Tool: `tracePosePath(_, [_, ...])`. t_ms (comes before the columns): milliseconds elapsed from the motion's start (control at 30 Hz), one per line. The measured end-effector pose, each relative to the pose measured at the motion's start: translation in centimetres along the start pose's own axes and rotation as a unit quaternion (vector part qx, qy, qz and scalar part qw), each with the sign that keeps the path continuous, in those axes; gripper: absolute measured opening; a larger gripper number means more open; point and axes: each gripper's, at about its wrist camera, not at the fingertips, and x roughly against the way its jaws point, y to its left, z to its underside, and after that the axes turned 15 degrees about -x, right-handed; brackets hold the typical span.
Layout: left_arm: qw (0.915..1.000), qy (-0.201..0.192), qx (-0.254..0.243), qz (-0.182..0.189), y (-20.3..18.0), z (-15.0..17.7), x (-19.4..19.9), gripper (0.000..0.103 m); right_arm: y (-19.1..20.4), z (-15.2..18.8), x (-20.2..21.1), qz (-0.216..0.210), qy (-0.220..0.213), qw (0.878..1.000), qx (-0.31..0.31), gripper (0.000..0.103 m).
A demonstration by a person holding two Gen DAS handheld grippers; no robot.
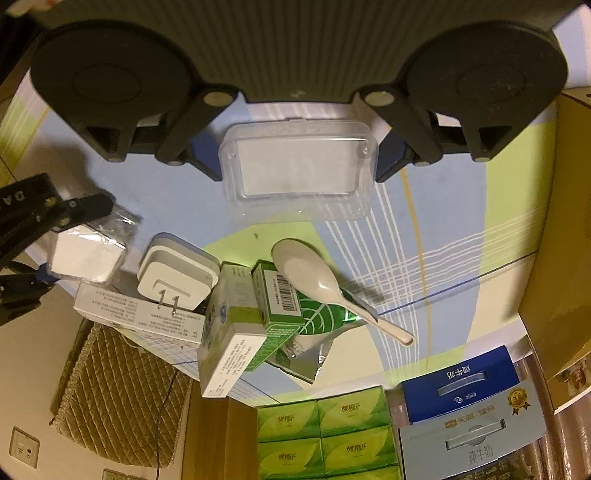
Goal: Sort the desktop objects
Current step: 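Carry the clear box with the right gripper into the cardboard box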
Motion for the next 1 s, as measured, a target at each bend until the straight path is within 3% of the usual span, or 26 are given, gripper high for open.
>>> tracePosePath(333, [0.9994,-0.015,0.020,-0.023,0.3,-0.1,3.5,0.082,2.2,1.2,3.7,-0.021,-0.020,1.000,-0.003,0.062])
tracePosePath(567, [0.9975,-0.035,0.031,-0.053,2.7,-0.7,8.4,0.083,5.0,-0.6,6.5,-0.041,-0.061,0.997,0.010,0.062])
tracePosePath(767, [0.9914,-0.049,0.048,-0.112,8.1,-0.6,14.4,0.083,11.1,-5.0,9.1,-0.086,-0.112,0.989,0.053,0.062])
tracePosePath(1000, [0.9780,-0.026,0.070,-0.195,18.6,2.6,20.2,0.083,23.1,-11.4,9.3,-0.166,-0.148,0.968,0.117,0.062])
